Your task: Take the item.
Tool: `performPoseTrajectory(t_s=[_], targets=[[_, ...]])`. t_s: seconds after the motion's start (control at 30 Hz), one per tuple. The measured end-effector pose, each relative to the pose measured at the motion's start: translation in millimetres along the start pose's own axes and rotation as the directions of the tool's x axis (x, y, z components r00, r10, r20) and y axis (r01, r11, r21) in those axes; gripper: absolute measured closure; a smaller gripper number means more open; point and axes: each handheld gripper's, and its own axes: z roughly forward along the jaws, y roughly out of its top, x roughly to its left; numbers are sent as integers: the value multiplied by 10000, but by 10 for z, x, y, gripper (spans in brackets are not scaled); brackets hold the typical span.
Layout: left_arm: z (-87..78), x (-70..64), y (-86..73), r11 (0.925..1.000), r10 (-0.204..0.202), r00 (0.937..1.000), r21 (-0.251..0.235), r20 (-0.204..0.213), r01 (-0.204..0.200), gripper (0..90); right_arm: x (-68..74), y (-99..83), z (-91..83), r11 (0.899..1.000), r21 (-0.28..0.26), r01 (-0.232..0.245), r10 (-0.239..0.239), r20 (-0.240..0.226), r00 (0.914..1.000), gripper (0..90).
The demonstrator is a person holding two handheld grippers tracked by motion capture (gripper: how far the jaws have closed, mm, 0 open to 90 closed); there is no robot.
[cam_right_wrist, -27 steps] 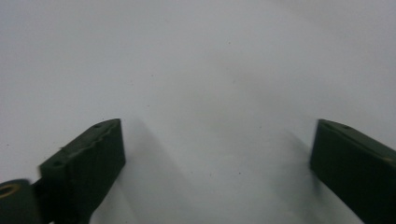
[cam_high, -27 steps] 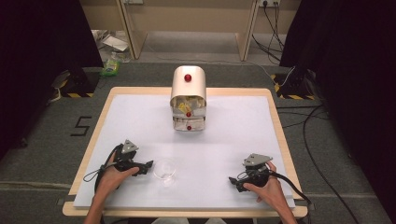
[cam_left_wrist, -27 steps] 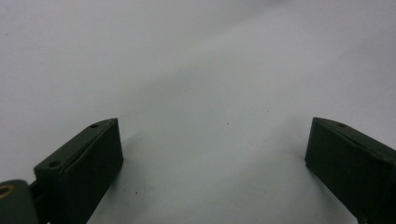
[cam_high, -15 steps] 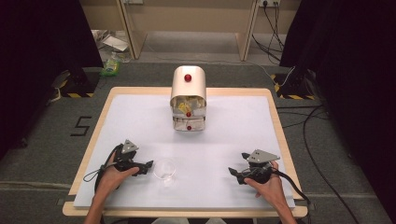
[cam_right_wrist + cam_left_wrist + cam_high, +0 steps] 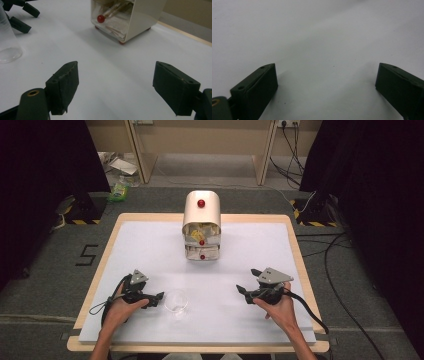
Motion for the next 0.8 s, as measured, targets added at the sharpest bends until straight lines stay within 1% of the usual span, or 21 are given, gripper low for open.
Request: performPoseTrajectory(t_s=[0.03, 0.07, 0.1, 0.13, 0.17, 0.2, 0.23, 0.27, 0.37, 0.43, 0.47, 0.53, 0.57, 0.6, 0.73, 0.8], targets=[[0, 0, 0, 10000, 0, 10000, 0, 1, 0, 31, 3, 83, 54, 9999, -160, 34, -35, -56, 10000, 221], [0, 0, 0, 10000, -2, 10000, 1, 1, 2, 31, 3, 83, 54, 9999, -160, 34, -35, -56, 10000, 221], [0, 0, 0, 10000, 2, 10000, 1, 2, -2, 31, 10, 166, 113, 9996, -245, 170, -172, -113, 9998, 229], [0, 0, 0, 10000, 2, 10000, 1, 2, -2, 31, 10, 166, 113, 9996, -245, 170, -172, -113, 9998, 229], [0, 0, 0, 10000, 0, 10000, 0, 2, 0, 31, 27, 248, 177, 9990, -332, 290, -297, -192, 9994, 233], [0, 0, 0, 10000, 0, 10000, 0, 2, 0, 31, 27, 248, 177, 9990, -332, 290, -297, -192, 9994, 233], [0, 1, 0, 10000, -1, 10000, 1, 3, 1, 31, 44, 325, 238, 9982, -406, 432, -442, -249, 9987, 239], [0, 1, 0, 10000, -1, 10000, 1, 3, 1, 31, 44, 325, 238, 9982, -406, 432, -442, -249, 9987, 239], [0, 0, 0, 10000, -2, 10000, -1, 4, 2, 31, 59, 443, 320, 9962, -638, 587, -612, -380, 9974, 252], [0, 1, 0, 10000, 0, 10000, 2, 2, 0, 31, 66, 525, 365, 9949, -818, 594, -631, -435, 9971, 260], [0, 1, 0, 10000, -6, 10000, -4, 6, 6, 31, 62, 570, 382, 9936, -914, 669, -709, -420, 9966, 266], [0, 1, 0, 10000, -4, 10000, -4, 4, 4, 31, 57, 665, 410, 9916, -1143, 613, -673, -489, 9965, 273], [0, 0, 0, 10000, -3, 10000, -3, 3, 3, 31, 56, 755, 433, 9883, -1350, 706, -786, -549, 9954, 282], [0, 0, 0, 10000, -3, 10000, -3, 3, 3, 31, 56, 755, 433, 9883, -1350, 706, -786, -549, 9954, 282], [0, 2, 0, 10000, 5, 10000, -1, 7, -5, 31, 60, 886, 476, 9820, -1601, 1007, -1103, -526, 9925, 305], [0, 2, 0, 10000, 12, 10000, 7, 4, -12, 31, 60, 938, 492, 9786, -1763, 1059, -1171, -542, 9916, 313]])
